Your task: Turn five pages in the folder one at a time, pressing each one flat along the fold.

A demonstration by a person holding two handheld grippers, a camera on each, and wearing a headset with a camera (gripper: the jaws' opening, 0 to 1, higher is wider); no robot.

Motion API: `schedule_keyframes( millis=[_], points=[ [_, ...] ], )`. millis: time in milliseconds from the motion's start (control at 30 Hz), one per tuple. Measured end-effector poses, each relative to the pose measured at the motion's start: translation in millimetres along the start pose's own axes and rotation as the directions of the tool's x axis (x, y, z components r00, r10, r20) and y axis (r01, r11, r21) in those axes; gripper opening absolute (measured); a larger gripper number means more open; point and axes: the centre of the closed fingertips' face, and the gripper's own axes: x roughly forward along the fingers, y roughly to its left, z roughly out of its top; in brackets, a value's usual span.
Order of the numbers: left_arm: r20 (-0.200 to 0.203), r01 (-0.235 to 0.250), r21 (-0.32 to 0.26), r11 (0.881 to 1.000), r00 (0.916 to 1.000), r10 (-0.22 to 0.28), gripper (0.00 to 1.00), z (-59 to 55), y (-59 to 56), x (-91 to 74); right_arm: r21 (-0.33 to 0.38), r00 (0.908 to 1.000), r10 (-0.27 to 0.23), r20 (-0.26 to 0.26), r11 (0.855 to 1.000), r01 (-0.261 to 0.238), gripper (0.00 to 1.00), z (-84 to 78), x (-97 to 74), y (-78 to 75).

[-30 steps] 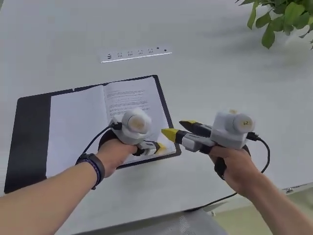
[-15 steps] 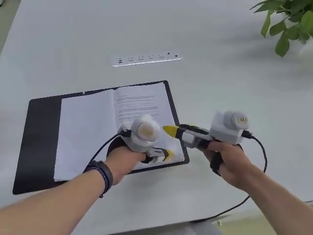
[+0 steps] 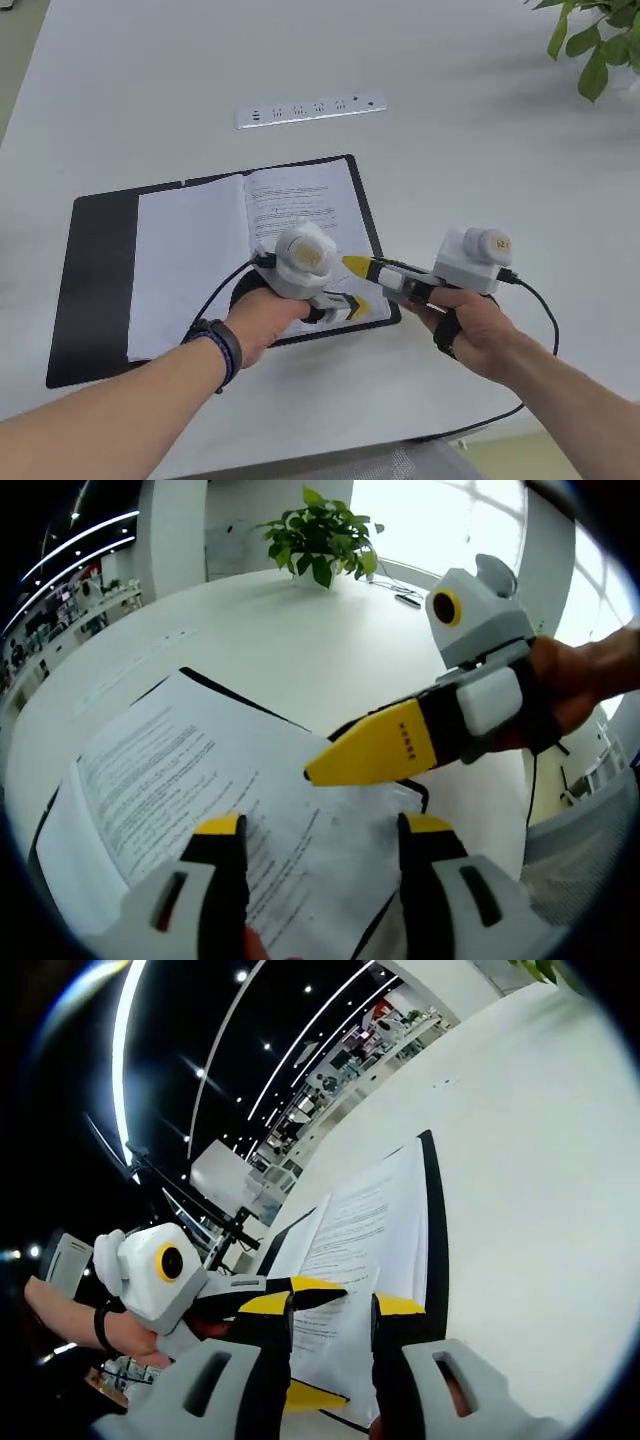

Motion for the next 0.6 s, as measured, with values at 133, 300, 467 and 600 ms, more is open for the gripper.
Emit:
schedule_keyframes(
  millis=[133,300,467,600],
  points=[
    [0.052,0.001,-0.012,1.000,0.9986,-0.001,0.60,8.6,-2.4,-8.9,-0.009,0.9999,0.010,-0.007,1.000,-0.010,0.19,-3.5,-2.1,2.2],
    [0.062,-0.002,-0.017,1.000,0.9981,0.003,0.62,8.1,-2.4,-17.5,-0.011,0.9998,0.003,-0.020,1.000,-0.003,0.14,-9.8,-2.8,4.0],
    [0.056,-0.006,-0.019,1.000,0.9984,0.007,0.63,2.8,-1.8,-27.3,-0.013,0.9999,0.004,-0.013,1.000,-0.004,0.10,-8.6,-2.5,8.6],
    [0.075,-0.014,-0.027,1.000,0.9971,0.016,0.63,3.4,0.1,-39.2,-0.018,1.0000,0.004,0.000,1.000,-0.004,0.04,-4.0,-2.5,11.5]
  ],
)
